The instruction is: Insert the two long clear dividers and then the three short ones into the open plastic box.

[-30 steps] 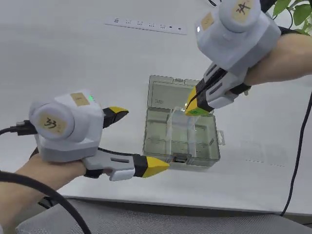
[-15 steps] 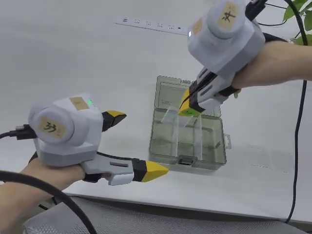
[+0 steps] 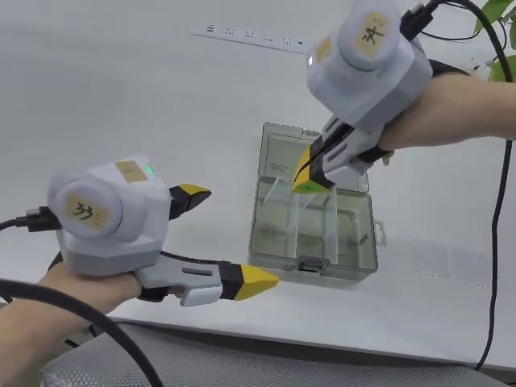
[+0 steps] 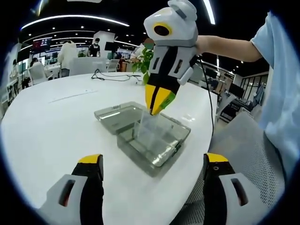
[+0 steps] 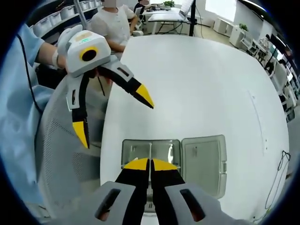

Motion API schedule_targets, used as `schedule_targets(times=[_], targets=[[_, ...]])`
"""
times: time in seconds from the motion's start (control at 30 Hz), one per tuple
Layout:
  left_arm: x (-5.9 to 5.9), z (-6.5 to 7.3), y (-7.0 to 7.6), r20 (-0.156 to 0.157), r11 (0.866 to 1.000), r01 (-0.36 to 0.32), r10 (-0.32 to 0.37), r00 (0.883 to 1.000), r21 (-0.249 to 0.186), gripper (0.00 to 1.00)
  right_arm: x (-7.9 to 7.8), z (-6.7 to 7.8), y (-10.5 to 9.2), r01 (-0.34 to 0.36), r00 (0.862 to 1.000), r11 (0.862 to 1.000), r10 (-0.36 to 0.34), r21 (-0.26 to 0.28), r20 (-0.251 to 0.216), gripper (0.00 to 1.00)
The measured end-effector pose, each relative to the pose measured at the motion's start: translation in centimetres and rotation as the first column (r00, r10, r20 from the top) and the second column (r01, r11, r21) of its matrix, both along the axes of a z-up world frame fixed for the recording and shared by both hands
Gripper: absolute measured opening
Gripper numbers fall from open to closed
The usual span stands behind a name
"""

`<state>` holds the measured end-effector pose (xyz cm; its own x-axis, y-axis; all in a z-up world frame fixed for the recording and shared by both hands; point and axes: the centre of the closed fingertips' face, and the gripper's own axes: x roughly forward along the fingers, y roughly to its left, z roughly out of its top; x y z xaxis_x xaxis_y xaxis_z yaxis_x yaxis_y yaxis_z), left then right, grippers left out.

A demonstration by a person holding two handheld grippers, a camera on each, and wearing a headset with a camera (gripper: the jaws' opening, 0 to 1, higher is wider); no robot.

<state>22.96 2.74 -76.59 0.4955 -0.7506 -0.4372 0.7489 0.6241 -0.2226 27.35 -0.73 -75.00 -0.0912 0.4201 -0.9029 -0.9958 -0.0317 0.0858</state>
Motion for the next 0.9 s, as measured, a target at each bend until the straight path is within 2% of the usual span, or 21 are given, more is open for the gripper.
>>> schedule_targets(times=[0.07,0.13,0.17,0.2,0.23,0.27,0.33,0.37,0.4,0.47,0.53,0.57,0.9], targets=[[0.0,-0.1,0.0,-0.003,1.0,0.0,0.0,1.0,-0.001,0.89,0.1,-0.3,0.0,-0.004,1.0,1.0,0.004,-0.007,0.011,0.02],[0.0,-0.1,0.1,-0.005,1.0,-0.001,0.001,1.0,-0.001,0.9,0.0,-0.5,-0.2,-0.01,1.0,1.0,0.01,-0.013,0.0,0.02],[0.0,-0.1,0.1,-0.005,1.0,0.0,0.0,1.0,-0.002,0.89,0.1,-0.4,0.1,-0.005,1.0,1.0,0.005,0.004,0.005,0.02],[0.0,-0.1,0.1,-0.003,1.0,-0.002,0.002,1.0,-0.002,0.89,0.0,-0.5,0.0,0.005,1.0,1.0,-0.005,0.001,-0.011,0.02],[0.1,-0.1,0.2,-0.004,1.0,-0.005,0.005,1.0,-0.001,0.89,0.0,-0.5,-0.1,0.006,1.0,1.0,-0.006,0.003,-0.008,0.02],[0.0,-0.2,0.1,-0.006,1.0,-0.003,0.003,1.0,-0.002,0.89,0.3,-0.4,0.1,0.003,1.0,1.0,-0.003,0.018,0.014,0.02],[0.0,-0.2,0.1,-0.005,1.0,-0.001,0.001,1.0,-0.005,0.88,0.0,-0.4,0.1,0.009,1.0,1.0,-0.008,0.017,-0.01,0.02],[0.0,-0.3,0.1,-0.007,1.0,-0.002,0.002,1.0,0.0,0.89,0.3,-0.4,0.2,-0.013,1.0,1.0,0.012,0.025,0.024,0.02],[0.0,-0.3,0.1,-0.009,1.0,0.0,0.0,1.0,-0.001,0.88,0.3,-0.6,0.1,-0.021,0.999,1.0,0.021,0.015,0.03,0.02],[0.1,-0.2,0.0,-0.008,1.0,-0.004,0.004,1.0,-0.009,0.88,-0.1,-0.6,0.0,-0.002,1.0,1.0,0.002,0.016,0.002,0.02],[0.1,-0.2,0.0,-0.007,1.0,-0.002,0.002,1.0,-0.007,0.88,0.1,-0.8,0.1,-0.017,1.0,1.0,0.017,0.018,0.021,0.02],[0.1,-0.1,0.0,-0.005,1.0,-0.003,0.003,1.0,-0.007,0.88,-0.1,-0.9,0.0,-0.015,1.0,1.0,0.015,0.012,0.005,0.02],[0.2,-0.1,0.0,-0.007,1.0,-0.009,0.009,1.0,-0.011,0.88,-0.3,-1.2,0.5,-0.013,1.0,1.0,0.012,0.014,0.008,0.02]])
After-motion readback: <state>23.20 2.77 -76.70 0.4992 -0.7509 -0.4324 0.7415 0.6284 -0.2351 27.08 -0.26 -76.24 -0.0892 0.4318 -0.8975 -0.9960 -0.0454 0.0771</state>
